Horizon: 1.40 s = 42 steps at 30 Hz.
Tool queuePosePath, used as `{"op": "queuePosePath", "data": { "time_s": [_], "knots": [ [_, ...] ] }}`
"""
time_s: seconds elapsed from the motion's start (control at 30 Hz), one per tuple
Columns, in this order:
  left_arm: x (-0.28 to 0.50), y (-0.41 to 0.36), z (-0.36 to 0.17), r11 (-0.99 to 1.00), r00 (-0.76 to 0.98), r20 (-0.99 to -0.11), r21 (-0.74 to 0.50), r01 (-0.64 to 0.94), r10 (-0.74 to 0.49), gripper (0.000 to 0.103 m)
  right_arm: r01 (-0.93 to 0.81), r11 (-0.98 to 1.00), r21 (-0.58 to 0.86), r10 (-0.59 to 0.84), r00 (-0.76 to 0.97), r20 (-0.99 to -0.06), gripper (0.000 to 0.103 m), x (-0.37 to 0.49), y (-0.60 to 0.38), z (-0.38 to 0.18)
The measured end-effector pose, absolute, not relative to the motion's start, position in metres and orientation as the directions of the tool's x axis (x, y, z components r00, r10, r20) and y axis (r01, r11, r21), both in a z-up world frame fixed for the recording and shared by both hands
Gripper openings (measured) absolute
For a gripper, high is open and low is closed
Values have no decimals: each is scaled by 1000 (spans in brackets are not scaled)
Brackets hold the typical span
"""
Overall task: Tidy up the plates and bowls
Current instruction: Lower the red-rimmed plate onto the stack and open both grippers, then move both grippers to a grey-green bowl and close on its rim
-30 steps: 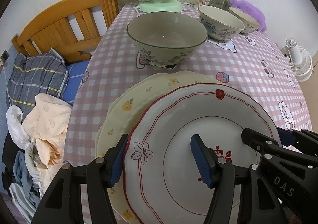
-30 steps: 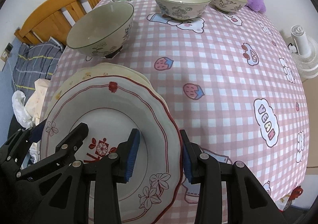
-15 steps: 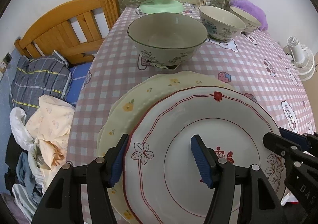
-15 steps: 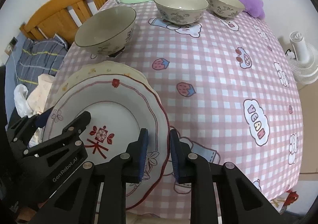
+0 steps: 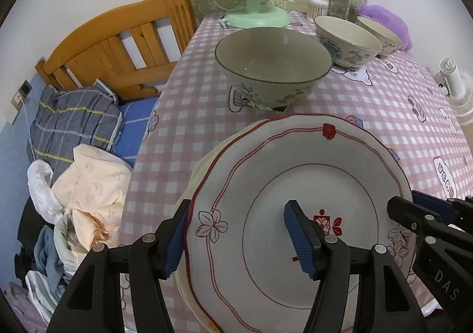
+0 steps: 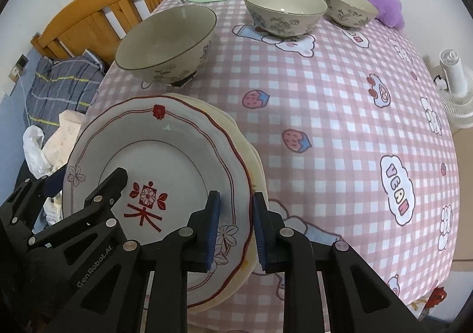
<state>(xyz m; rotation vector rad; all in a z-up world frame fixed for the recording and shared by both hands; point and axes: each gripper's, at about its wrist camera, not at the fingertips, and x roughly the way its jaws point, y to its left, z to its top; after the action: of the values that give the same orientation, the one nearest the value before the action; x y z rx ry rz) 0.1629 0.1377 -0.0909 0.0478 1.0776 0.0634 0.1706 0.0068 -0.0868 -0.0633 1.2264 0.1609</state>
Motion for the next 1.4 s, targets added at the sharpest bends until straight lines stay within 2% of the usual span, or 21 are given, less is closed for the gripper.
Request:
{"op": "queuePosePath", "data": {
  "time_s": [0.1, 0.23, 0.63, 0.7, 0.73, 0.8, 0.9, 1.33, 1.4],
  "knots": [
    [165, 133, -95, 993, 476, -872, 122, -8, 111, 64, -155, 987, 34, 84, 331, -940, 24, 172, 9, -87],
    [164, 130, -96, 992, 485, -868, 125, 5, 107, 66, -154, 988, 22, 73, 337, -939, 24, 171, 11, -87],
    [158, 139, -88, 998, 476, -879, 56, 37, 31, 87, -116, 991, 59, 95, 340, -936, 27, 168, 5, -82],
    [157, 138, -82, 997, 486, -873, 57, 44, 28, 90, -116, 991, 63, 100, 347, -933, 36, 167, 6, -77],
    [157, 138, -79, 997, 490, -872, 54, 52, 22, 92, -112, 992, 61, 98, 358, -929, 38, 166, 6, -74],
    [157, 137, -73, 997, 495, -869, 32, 66, -4, 96, -114, 991, 65, 103, 370, -923, 56, 165, 7, -68],
    [159, 136, -64, 997, 510, -860, 28, 73, -13, 97, -122, 991, 64, 108, 403, -909, 64, 163, 9, -57],
    [200, 139, -33, 999, 586, -809, 42, -20, 45, 96, -133, 987, 89, 142, 475, -869, 65, 205, 13, -23],
    [209, 140, -30, 996, 605, -791, 69, -58, 90, 88, -140, 986, 96, 152, 487, -860, 65, 218, 14, -21]
  ]
}}
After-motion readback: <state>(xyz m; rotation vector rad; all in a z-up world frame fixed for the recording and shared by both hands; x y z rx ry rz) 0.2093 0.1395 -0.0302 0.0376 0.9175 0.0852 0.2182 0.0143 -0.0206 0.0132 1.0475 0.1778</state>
